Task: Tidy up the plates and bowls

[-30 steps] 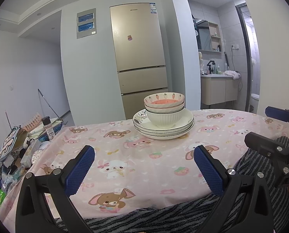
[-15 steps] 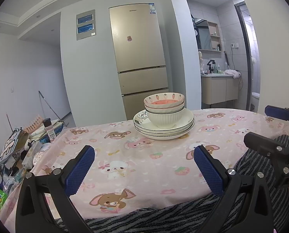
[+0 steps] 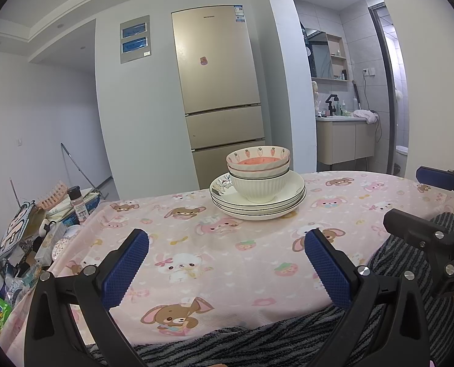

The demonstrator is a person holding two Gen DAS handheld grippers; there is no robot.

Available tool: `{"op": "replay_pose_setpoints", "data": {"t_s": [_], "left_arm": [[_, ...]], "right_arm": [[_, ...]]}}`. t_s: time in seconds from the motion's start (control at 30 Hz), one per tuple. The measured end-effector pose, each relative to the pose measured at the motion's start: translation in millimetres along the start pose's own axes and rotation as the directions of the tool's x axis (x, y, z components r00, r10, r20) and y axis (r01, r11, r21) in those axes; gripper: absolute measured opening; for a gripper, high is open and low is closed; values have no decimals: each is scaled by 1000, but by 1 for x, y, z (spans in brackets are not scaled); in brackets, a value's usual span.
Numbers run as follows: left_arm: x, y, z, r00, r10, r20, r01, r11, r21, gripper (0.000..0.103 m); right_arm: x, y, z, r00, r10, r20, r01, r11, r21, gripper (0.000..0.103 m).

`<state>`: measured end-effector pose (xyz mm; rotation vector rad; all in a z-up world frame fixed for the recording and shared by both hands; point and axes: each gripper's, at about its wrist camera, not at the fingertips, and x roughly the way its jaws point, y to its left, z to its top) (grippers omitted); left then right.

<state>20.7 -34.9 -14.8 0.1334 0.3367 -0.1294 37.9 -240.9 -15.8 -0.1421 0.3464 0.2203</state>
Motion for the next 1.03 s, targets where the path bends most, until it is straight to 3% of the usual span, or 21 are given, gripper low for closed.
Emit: {"op": "replay_pose_setpoints", "data": {"t_s": [1.03], "left_arm": [[2, 5, 2, 1000, 5, 11, -5, 1000, 2, 103]], "right_arm": [[-3, 2, 0, 1000, 1, 6, -1, 1000, -5, 103]]}}
